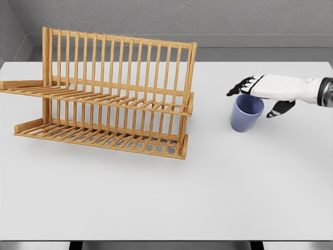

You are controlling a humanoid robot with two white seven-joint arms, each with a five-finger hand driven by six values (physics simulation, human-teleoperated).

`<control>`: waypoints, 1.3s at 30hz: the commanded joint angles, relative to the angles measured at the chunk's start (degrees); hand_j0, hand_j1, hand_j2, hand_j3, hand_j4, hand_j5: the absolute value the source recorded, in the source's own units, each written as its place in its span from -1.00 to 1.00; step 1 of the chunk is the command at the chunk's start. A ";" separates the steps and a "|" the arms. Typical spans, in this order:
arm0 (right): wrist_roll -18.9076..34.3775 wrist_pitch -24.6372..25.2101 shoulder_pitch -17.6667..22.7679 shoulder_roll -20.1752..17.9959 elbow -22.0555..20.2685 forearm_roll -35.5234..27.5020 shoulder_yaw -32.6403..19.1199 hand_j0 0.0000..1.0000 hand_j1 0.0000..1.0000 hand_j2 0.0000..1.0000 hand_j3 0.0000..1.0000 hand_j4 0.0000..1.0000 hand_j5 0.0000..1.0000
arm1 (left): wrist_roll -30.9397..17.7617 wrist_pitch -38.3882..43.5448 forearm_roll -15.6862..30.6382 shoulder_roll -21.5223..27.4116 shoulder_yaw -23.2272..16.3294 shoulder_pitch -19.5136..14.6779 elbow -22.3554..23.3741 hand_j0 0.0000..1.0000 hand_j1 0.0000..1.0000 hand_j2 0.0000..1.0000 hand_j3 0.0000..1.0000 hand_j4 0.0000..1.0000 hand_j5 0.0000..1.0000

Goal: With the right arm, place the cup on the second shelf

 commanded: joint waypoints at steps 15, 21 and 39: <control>-0.02 0.16 -1.14 0.91 0.51 -0.32 2.59 1.00 1.00 1.00 1.00 1.00 1.00 | -0.01 0.00 0.00 0.00 0.00 0.00 0.00 1.00 1.00 1.00 1.00 1.00 1.00; -0.02 0.16 -1.14 0.91 0.60 -0.32 2.68 0.61 0.61 0.61 0.61 0.61 0.61 | -0.01 0.00 0.00 0.00 0.00 0.00 0.00 1.00 1.00 1.00 1.00 1.00 1.00; -0.02 0.16 -2.02 0.91 0.07 -0.32 2.59 0.28 0.28 0.28 0.28 0.28 0.28 | -0.01 0.00 0.00 0.00 0.00 0.00 0.00 1.00 1.00 1.00 1.00 1.00 1.00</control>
